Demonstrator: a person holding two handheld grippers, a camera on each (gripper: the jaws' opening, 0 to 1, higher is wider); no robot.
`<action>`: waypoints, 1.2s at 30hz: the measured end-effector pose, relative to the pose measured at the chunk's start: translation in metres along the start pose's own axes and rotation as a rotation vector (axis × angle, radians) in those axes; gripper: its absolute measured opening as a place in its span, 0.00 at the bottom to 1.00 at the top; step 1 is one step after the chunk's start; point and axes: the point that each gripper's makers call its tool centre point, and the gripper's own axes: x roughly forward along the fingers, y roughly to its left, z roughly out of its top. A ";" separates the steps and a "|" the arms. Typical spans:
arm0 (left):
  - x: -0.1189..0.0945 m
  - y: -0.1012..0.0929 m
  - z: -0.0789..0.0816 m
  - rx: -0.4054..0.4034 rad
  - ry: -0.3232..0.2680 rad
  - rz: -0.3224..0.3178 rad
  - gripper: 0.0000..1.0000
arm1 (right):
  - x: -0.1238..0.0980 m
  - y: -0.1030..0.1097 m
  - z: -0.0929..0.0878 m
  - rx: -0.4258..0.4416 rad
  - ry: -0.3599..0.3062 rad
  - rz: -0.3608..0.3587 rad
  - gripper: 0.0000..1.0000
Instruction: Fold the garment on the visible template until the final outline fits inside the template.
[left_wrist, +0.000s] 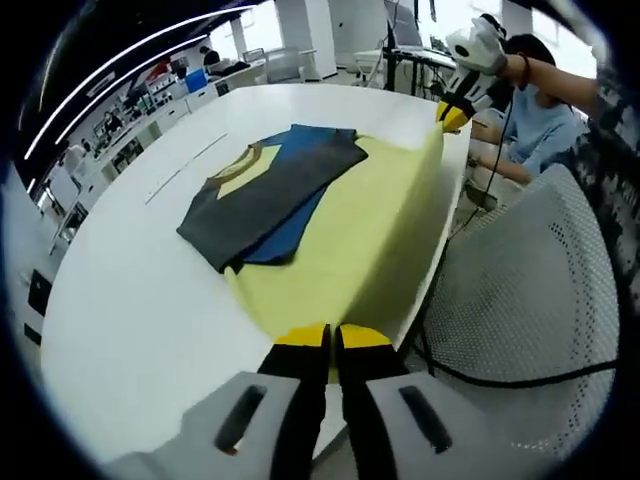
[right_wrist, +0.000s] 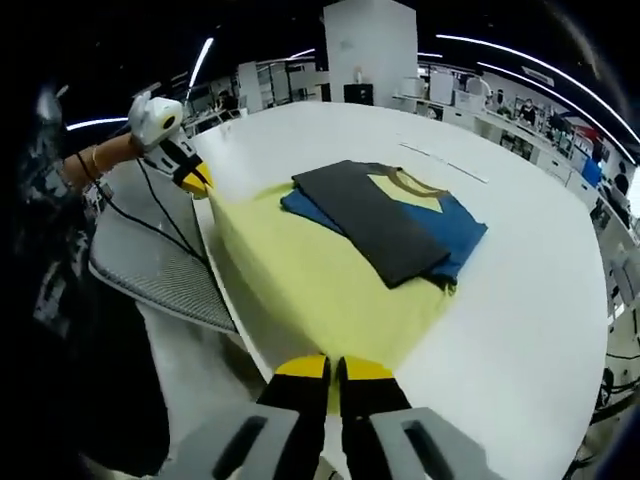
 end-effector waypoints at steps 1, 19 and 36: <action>-0.001 0.002 0.002 0.003 -0.005 0.006 0.00 | -0.001 -0.003 0.003 -0.008 -0.004 -0.007 0.00; -0.003 0.049 0.041 0.017 -0.075 0.171 0.00 | -0.004 -0.043 0.049 -0.072 -0.077 -0.085 0.00; -0.005 0.094 0.071 -0.015 -0.151 0.295 0.00 | -0.007 -0.075 0.103 -0.120 -0.159 -0.172 0.00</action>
